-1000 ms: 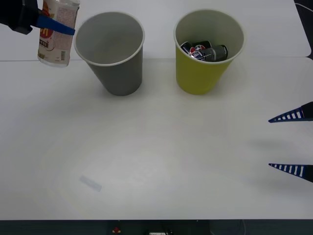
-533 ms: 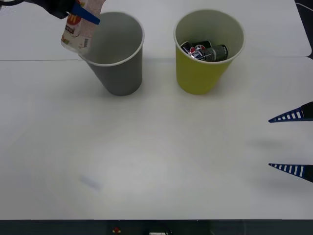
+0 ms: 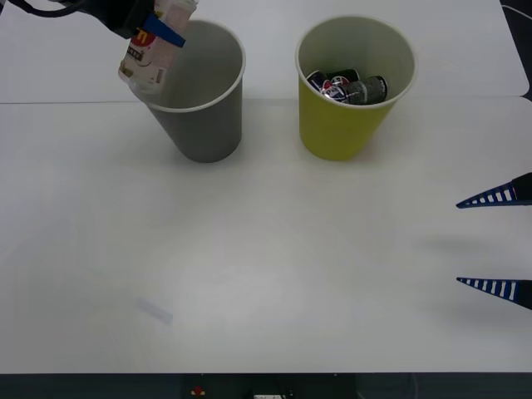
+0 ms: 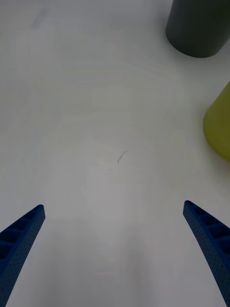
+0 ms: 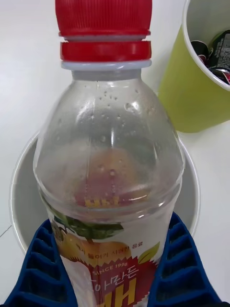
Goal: Put the can into the green bin and the plastic bottle into the gray bin
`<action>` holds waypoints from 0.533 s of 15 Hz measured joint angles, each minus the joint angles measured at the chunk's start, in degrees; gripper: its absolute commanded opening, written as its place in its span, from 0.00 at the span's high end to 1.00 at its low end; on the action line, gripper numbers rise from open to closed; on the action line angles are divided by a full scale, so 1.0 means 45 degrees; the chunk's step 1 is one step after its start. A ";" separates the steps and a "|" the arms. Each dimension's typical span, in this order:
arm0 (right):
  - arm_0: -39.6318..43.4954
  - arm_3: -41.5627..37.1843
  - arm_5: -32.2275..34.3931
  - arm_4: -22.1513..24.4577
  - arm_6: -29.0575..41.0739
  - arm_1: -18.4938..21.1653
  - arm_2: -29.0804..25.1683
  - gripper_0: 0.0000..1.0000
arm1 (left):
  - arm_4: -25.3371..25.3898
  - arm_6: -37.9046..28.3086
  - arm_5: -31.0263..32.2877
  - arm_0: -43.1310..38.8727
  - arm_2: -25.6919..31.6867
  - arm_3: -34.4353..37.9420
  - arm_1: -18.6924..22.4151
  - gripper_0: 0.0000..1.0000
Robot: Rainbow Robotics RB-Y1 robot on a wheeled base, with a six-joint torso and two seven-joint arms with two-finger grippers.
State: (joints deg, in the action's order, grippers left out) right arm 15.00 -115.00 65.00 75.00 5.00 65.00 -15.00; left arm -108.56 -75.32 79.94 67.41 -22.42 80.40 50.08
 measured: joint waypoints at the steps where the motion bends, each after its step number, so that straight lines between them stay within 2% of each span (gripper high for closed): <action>1: 0.0000 0.0000 0.0000 0.0000 0.0001 0.0000 0.0000 0.00 | 0.0008 0.0005 -0.0005 0.0000 -0.0006 0.0012 -0.0019 0.06; 2: 0.0000 0.0000 0.0000 0.0000 0.0000 0.0000 0.0000 0.00 | 0.0003 0.0015 -0.0007 0.0000 -0.0011 0.0058 -0.0034 0.00; 8: 0.0000 0.0000 0.0000 0.0000 0.0000 0.0000 0.0000 0.00 | 0.0282 0.0281 -0.0023 -0.0038 0.0119 0.0687 -0.0007 0.00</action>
State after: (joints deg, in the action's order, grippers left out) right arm 15.00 -115.00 65.00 75.00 5.00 65.00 -15.00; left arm -107.29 -74.06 79.84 67.24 -21.88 83.49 50.05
